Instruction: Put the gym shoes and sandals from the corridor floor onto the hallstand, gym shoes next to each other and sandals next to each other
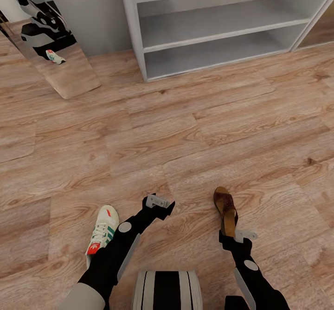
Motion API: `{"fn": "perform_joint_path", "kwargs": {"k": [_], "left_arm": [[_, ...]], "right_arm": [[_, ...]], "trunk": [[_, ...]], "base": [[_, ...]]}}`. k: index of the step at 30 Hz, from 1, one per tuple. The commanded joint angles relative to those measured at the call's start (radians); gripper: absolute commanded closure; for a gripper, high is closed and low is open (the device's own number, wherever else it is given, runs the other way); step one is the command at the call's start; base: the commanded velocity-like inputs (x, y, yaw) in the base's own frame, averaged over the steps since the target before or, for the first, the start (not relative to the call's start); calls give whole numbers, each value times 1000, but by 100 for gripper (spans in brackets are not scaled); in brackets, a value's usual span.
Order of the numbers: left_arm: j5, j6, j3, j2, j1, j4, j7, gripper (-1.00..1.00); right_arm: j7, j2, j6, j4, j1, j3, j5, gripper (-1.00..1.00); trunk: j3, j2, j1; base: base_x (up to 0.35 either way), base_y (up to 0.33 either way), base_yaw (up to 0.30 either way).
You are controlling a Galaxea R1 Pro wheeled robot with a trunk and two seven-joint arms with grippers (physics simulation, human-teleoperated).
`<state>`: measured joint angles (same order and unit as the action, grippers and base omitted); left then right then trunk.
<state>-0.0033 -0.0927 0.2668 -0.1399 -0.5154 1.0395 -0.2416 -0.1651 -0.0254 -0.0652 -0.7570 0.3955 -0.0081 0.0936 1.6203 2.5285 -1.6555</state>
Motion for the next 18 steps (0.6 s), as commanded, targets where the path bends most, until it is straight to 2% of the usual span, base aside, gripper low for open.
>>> {"fn": "perform_joint_path", "kwargs": {"k": [1,13,18], "left_arm": [[0,-6,-1,0,0,1,-4,-100],[0,1,-1,0,0,1,-2,-100],[0,0,-1,0,0,1,-2,-100]], "right_arm": [[-2,0,-6,0,0,2,10,-100],[-2,-1,-10,0,0,1,9,-100],[-2,-1,-10,0,0,2,9,-100]], "trunk": [[1,0,0],[7,0,0],[7,0,0]], "base": [[0,0,0],[3,0,0],[131,0,0]]}}
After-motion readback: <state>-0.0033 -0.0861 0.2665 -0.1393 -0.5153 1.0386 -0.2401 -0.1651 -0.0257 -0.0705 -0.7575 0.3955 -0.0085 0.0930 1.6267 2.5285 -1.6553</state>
